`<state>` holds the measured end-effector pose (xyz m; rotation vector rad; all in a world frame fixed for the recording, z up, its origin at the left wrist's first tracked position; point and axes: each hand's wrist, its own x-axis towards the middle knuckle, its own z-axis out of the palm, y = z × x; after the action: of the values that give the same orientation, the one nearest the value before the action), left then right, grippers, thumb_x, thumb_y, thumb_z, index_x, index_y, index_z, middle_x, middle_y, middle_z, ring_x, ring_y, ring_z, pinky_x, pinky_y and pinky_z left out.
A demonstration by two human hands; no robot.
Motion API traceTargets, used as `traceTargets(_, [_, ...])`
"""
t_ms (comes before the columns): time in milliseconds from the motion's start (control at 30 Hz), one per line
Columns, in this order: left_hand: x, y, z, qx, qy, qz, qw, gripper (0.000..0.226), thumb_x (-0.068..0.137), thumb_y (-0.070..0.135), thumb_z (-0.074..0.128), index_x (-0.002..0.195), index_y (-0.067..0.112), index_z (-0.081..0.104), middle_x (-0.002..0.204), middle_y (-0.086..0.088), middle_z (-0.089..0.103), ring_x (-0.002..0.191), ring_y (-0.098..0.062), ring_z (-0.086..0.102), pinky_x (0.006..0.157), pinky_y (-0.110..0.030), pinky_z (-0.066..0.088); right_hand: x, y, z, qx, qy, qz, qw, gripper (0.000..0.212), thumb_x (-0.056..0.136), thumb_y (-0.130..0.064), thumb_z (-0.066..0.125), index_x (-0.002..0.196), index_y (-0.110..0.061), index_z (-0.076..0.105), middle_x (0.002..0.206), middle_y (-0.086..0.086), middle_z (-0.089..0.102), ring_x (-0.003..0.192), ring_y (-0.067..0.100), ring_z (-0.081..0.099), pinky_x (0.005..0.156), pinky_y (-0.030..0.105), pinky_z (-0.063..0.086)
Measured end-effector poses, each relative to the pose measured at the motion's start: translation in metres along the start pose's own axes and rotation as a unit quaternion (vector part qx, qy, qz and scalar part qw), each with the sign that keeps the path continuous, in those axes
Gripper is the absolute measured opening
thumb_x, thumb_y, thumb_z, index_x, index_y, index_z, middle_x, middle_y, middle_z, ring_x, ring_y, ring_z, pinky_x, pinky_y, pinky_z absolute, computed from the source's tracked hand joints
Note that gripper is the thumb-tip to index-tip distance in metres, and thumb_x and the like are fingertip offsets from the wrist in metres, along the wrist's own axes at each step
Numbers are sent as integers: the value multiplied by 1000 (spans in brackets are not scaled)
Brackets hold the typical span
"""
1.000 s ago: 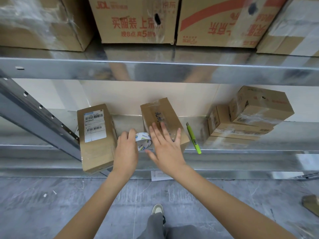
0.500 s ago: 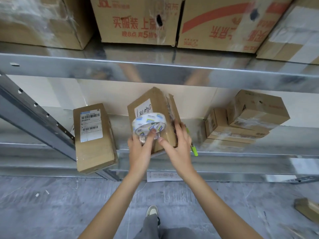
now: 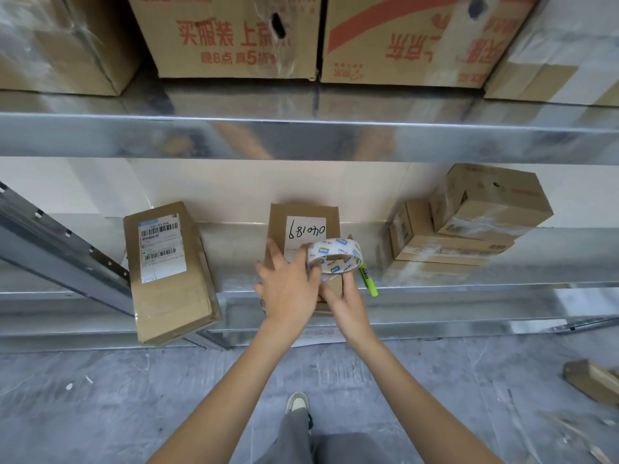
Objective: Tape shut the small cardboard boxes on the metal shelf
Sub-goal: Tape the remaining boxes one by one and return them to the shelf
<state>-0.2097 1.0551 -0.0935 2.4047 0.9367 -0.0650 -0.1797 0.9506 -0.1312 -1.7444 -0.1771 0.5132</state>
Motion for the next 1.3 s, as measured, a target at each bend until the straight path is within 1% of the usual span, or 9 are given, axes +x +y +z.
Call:
traceTargets(133, [4,-26,-27,-140,38,74,987,16,96,12,42,111,14,46,120,-15,56,94,-39,58,72,-42,46,0,4,4,-34,-23,-45,998,70,98,-28,55,154,-35,12,157,-21,18,143,-6,16,118,26,19])
traceTargets(267, [6,-50,-43,-155,4,126,980,13,97,4,40,98,16,36,87,-6,57,74,-28,51,58,-33,31,0,13,2,-289,0,-131,948,57,104,-34,34,154,-31,6,162,-9,-9,146,-1,-12,121,39,2])
traceTargets(333, [7,-49,-42,-152,0,134,979,15,97,4,39,97,18,33,90,-6,55,75,-25,49,60,-30,27,0,12,1,-439,23,-177,881,57,103,-37,23,155,-25,3,162,-10,-7,147,6,-14,118,48,-7])
traceTargets(400, [8,-48,-42,-155,-2,136,978,15,98,4,39,98,17,33,93,-8,56,78,-26,51,62,-30,31,3,8,2,-492,12,-202,846,58,101,-37,21,155,-23,3,162,-8,3,147,5,-13,118,54,-5])
traceTargets(633, [9,-38,-55,-66,25,155,985,14,95,2,41,107,8,39,108,-18,55,93,-42,54,70,-42,42,7,-3,0,-530,-5,-190,827,58,102,-35,31,155,-18,13,162,-6,11,148,6,-6,119,52,-5])
traceTargets(767, [16,-68,-79,84,83,196,973,40,83,-12,49,119,4,41,105,-18,48,82,-40,52,62,-42,39,9,-8,0,-551,-10,-178,815,59,102,-36,29,155,-19,10,162,-6,8,148,7,-5,118,51,-11])
traceTargets(900, [19,-105,-80,198,48,176,963,76,58,-22,59,123,10,35,97,-12,42,75,-24,39,57,-36,35,6,-9,1,-564,-13,-171,808,60,102,-37,27,156,-19,6,163,-7,3,148,7,-9,118,51,-13])
traceTargets(1100, [38,-116,-48,159,26,125,979,64,62,-26,48,118,3,39,101,-19,45,77,-28,37,63,-40,38,7,-13,2,-567,-14,-172,806,59,103,-37,26,155,-18,8,163,-5,6,148,9,-8,117,53,-13])
traceTargets(1300, [42,-119,-42,144,26,116,982,57,67,-24,46,115,5,37,102,-17,44,79,-29,40,68,-47,47,6,-17,35,-579,-34,-188,793,76,96,-61,14,155,-13,8,163,-1,1,148,11,-11,114,50,-22])
